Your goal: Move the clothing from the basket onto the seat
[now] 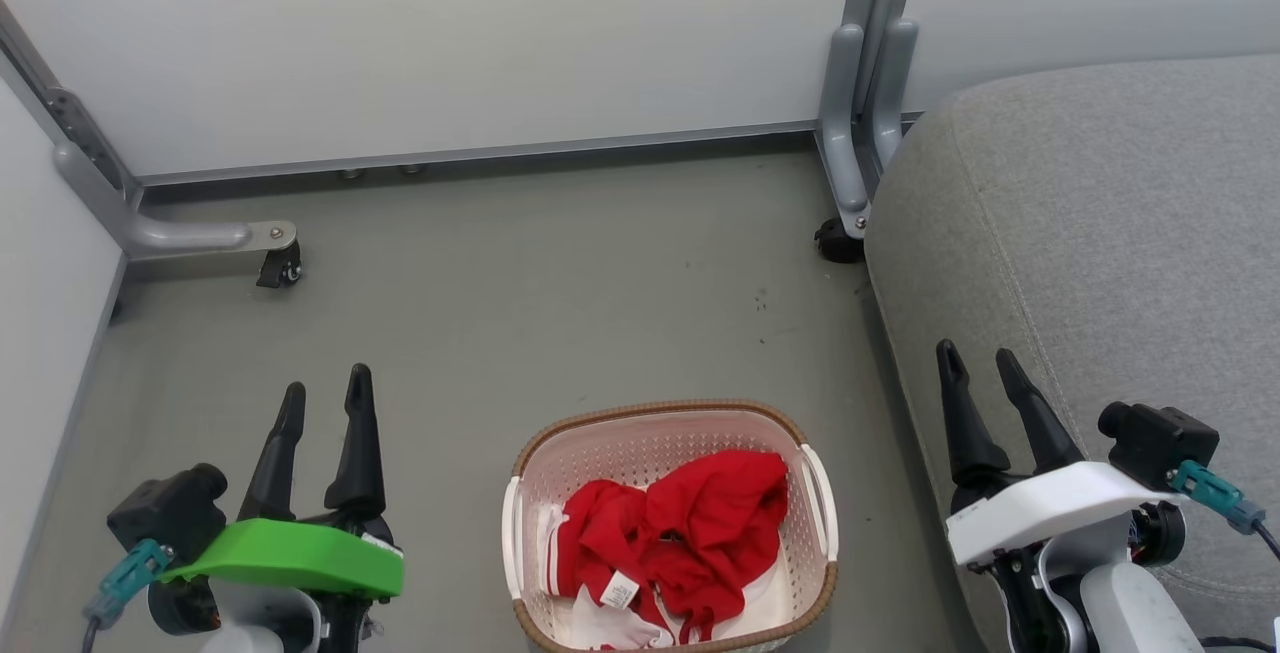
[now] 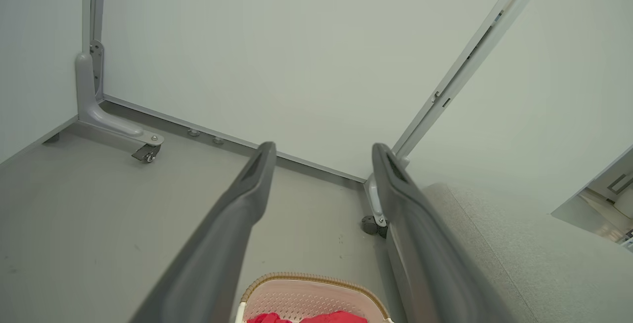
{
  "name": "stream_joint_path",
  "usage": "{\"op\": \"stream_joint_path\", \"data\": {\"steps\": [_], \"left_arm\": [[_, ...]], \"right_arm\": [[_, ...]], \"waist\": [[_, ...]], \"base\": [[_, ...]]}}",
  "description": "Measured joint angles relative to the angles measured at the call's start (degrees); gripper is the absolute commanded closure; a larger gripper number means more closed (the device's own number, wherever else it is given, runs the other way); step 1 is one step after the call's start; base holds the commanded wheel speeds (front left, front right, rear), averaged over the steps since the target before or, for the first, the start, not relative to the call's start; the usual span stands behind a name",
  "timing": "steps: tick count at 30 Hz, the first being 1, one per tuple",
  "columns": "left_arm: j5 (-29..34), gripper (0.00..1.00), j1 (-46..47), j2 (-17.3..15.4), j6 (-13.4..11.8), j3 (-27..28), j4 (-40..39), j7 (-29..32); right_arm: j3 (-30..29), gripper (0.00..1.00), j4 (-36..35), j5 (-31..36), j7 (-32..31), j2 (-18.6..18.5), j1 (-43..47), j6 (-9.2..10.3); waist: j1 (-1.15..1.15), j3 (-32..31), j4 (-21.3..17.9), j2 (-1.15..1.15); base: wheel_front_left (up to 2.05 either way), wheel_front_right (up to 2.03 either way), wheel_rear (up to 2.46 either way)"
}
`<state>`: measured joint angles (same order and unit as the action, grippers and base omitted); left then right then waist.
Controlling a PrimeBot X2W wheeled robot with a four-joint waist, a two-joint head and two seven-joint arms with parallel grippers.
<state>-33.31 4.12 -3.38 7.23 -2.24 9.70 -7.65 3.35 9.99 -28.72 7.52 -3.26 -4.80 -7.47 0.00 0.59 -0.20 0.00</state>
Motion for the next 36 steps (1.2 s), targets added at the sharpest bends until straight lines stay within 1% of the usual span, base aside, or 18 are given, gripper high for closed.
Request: {"op": "stream_joint_path", "data": {"steps": [7,19,36], "left_arm": [[5.1,0.0,0.0,0.0,0.0,-0.7,0.7,-1.0],[11.9,0.0,0.0,0.0,-0.2,-1.4,2.1,-2.6],[19.7,0.0,0.0,0.1,-0.4,-1.9,3.5,-4.7]], "right_arm": [[0.5,0.0,0.3,5.0,1.1,0.2,0.0,0.0],[0.7,0.0,2.1,12.3,2.7,0.4,-0.1,0.0],[1.4,0.0,3.4,19.2,4.8,0.5,-0.3,-0.01]], "waist": [[0.0,0.1,0.0,0.0],[0.0,0.2,-0.1,0.0],[0.0,0.2,0.0,0.0]], "base": [[0.0,0.0,0.0],[0.0,0.0,0.0],[0.0,0.0,0.0]]}}
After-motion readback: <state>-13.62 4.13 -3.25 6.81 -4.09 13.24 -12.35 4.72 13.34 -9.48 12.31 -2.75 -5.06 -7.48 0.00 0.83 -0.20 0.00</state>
